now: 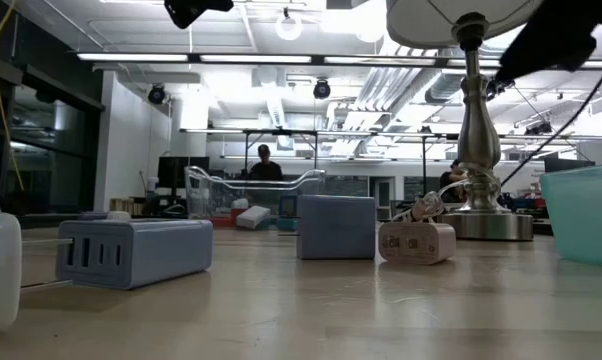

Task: Pick & Place Office items
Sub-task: Put the purple charger adapter into the green bin

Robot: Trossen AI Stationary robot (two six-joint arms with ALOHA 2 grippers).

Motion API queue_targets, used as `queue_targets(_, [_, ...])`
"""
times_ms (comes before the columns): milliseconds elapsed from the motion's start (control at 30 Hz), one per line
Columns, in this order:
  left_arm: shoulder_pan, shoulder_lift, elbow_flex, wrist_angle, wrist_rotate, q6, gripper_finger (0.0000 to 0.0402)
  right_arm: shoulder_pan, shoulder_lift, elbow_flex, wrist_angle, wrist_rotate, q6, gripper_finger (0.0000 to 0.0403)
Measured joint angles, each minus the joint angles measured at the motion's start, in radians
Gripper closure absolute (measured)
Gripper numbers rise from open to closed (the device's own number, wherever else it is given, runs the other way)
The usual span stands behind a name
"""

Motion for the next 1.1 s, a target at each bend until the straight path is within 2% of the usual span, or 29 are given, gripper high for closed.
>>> queue_targets(300, [0.000, 0.000, 0.000, 0.000, -0.001, -0.030, 0.0240, 0.022, -0.332, -0.140, 0.029, -0.012, -0.118, 0.0293])
queue_targets(533, [-0.034, 0.000, 0.000, 0.000, -0.047, -0.066, 0.0240, 0.027, -0.508, -0.185, 0.017, -0.015, -0.187, 0.0293])
queue_targets(767, [-0.116, 0.000, 0.000, 0.000, -0.130, -0.091, 0.0240, 0.027, -0.566, -0.186, 0.005, -0.024, -0.190, 0.0291])
queue_targets(1100, [-0.208, 0.000, -0.001, 0.000, -0.255, -0.122, 0.0240, 0.027, -0.551, -0.186, 0.005, -0.024, -0.190, 0.0292])
